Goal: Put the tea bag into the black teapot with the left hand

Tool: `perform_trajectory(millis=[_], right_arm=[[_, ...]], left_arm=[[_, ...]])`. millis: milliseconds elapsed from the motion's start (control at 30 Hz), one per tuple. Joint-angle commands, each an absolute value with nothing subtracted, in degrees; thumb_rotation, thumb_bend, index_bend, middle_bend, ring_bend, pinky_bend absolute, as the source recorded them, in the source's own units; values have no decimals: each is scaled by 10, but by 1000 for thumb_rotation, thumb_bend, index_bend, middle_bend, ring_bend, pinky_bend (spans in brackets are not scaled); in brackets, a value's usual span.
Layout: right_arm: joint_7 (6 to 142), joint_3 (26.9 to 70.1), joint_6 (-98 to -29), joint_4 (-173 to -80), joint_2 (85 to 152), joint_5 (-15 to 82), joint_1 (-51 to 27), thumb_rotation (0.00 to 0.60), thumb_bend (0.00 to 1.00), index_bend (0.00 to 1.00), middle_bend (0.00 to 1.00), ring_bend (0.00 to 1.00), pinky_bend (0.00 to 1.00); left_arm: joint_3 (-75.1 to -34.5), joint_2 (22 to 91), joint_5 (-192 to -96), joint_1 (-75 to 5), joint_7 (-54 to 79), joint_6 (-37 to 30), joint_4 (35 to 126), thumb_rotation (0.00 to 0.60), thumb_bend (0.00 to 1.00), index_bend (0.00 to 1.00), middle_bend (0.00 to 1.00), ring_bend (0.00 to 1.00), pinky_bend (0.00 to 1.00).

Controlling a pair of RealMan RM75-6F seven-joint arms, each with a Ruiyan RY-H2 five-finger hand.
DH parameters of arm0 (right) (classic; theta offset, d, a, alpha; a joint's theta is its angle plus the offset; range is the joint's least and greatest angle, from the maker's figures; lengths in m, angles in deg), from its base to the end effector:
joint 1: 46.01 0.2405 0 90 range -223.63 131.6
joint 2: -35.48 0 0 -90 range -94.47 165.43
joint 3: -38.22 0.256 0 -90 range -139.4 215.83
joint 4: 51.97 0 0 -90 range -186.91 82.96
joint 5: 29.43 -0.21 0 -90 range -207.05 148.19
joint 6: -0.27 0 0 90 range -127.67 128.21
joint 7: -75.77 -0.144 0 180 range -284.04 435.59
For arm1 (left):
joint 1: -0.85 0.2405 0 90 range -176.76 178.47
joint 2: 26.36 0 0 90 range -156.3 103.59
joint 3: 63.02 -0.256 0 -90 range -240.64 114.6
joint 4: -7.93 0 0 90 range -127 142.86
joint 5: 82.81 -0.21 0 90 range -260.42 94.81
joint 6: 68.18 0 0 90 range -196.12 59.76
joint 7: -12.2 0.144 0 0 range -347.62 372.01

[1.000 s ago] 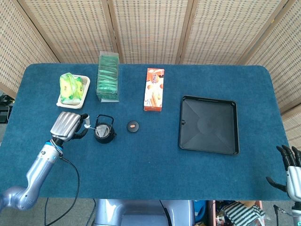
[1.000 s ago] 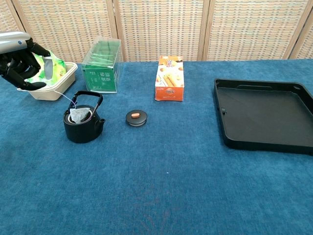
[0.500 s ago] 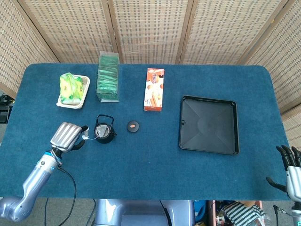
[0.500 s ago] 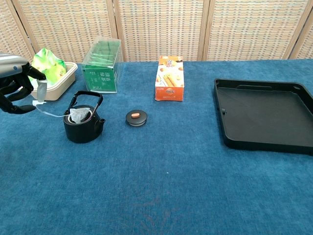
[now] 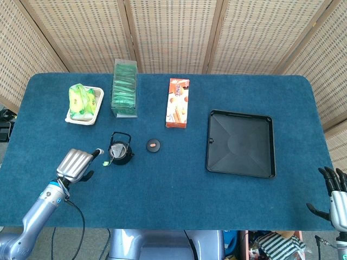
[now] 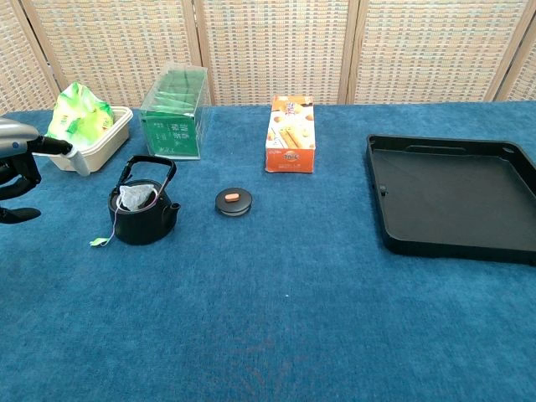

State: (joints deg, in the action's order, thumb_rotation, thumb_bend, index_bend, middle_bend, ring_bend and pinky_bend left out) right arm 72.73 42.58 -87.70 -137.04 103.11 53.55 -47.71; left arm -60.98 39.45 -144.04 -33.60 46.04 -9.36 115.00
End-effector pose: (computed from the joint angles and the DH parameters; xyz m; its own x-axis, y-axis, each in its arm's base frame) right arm -0.3512 -0.1482 0.1655 0.4081 0.0353 0.9123 -0.9043 0.1529 0.3986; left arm -0.2019 0.2819 0.0741 0.6596 0.2963 0.6908 0.7496 -0.3273 -0.5753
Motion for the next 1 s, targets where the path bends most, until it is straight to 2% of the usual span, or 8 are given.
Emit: perform_trajectory(millis=[33, 167, 300, 367, 1000], right_arm=[[726, 426, -878, -1370, 1031, 536, -478, 600, 19, 157, 195, 11, 122], [724, 425, -879, -1367, 1033, 536, -479, 600, 19, 157, 195, 11, 122], [722, 425, -881, -1366, 1033, 536, -481, 600, 19, 157, 195, 11, 122], [723, 425, -881, -1366, 1033, 535, -481, 600, 19, 157, 200, 11, 122], [722, 425, -882, -1368, 1033, 530, -486, 600, 19, 157, 217, 11, 123]], left_arm=[[-607, 393, -1434, -340, 461, -97, 1148, 600, 413, 202, 817, 803, 741], [-603, 387, -1404, -365, 475, -131, 1142, 600, 647, 184, 825, 804, 741], [-601, 389, -1358, -395, 500, -161, 1141, 600, 805, 169, 836, 804, 741], [-602, 393, -1340, -406, 508, -168, 1140, 600, 840, 166, 837, 804, 741], [-629, 457, -1220, -488, 544, -204, 1083, 600, 852, 163, 838, 804, 741]])
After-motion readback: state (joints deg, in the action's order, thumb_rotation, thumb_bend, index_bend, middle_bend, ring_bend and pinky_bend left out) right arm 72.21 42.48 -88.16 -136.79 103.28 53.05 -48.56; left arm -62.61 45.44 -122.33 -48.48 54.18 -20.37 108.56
